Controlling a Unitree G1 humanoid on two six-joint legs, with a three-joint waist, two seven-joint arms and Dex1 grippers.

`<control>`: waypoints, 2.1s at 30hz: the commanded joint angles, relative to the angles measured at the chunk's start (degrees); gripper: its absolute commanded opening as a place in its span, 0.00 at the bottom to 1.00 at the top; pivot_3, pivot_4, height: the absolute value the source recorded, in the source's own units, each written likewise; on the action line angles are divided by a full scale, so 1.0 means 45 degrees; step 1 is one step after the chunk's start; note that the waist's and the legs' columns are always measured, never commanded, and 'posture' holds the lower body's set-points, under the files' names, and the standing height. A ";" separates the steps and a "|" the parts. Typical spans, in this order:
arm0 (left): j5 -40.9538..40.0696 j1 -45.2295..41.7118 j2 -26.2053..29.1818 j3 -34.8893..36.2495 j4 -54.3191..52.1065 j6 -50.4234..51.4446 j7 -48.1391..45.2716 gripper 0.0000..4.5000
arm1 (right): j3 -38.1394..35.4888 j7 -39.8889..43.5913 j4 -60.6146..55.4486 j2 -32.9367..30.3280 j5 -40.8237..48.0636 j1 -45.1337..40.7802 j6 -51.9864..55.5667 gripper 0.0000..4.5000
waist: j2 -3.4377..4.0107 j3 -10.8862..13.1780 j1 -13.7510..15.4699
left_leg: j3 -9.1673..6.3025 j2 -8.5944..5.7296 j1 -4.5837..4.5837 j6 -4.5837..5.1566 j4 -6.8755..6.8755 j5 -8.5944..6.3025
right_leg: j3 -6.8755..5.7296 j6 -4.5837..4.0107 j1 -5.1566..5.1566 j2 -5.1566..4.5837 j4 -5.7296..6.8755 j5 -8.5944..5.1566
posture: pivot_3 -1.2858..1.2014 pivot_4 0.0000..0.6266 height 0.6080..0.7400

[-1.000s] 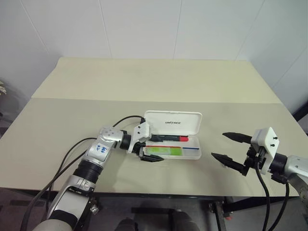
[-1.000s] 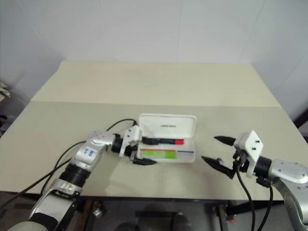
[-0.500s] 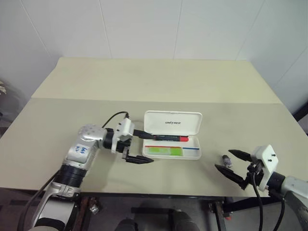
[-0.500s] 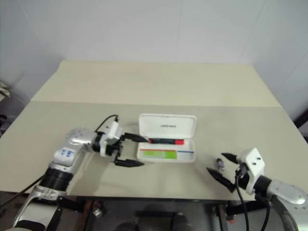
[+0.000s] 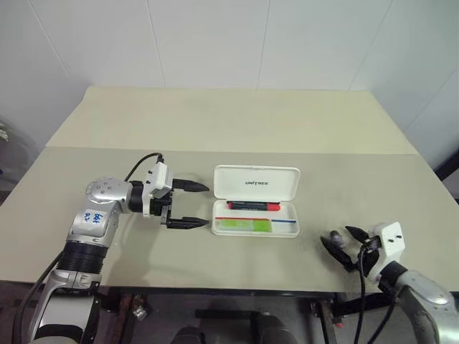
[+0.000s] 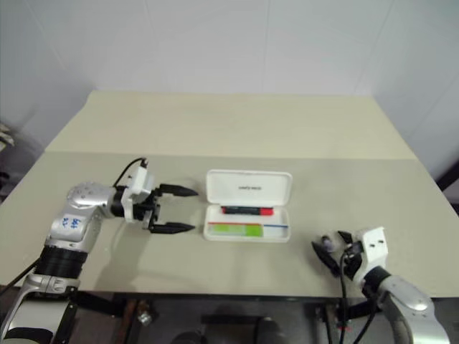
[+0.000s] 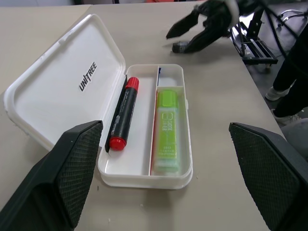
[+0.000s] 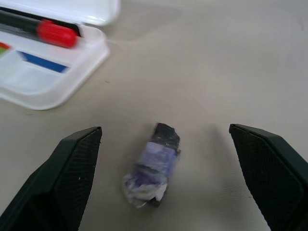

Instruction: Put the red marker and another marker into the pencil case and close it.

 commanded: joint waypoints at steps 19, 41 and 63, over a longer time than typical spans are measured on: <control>-0.0363 -0.0039 0.0151 0.0450 -0.0687 -0.0217 0.0225 1.00 | 0.0443 0.1540 -0.0029 -0.1231 -0.0424 -0.0864 -0.1379 0.09 | -0.0004 -0.0002 -0.0054 | 0.0007 -0.0002 0.0001 0.0000 0.0001 -0.0001 | 0.0002 0.0005 0.0001 0.0001 -0.0008 0.0002 | 0.52 0.24 1.00; -0.0388 0.0629 0.0150 0.0212 -0.1261 -0.0389 0.0077 1.00 | 0.5189 0.8859 0.4858 -0.2570 -0.1314 -0.7743 -0.3276 0.09 | -0.0004 0.0001 -0.0016 | 0.0001 0.0006 -0.0033 0.0014 -0.0008 -0.0015 | -0.0023 0.0007 -0.0035 -0.0015 -0.0022 0.0002 | 0.52 0.24 1.00; -0.0621 0.1024 0.0367 0.0370 -0.1766 -0.0152 0.0482 1.00 | 0.4983 0.9577 0.6384 -0.1832 -0.1418 -0.9082 -0.4112 0.99 | 0.0000 0.0002 -0.0047 | 0.0000 0.0012 -0.0034 0.0012 -0.0006 -0.0017 | -0.0029 -0.0001 -0.0048 -0.0019 -0.0003 -0.0001 | 0.52 0.24 1.00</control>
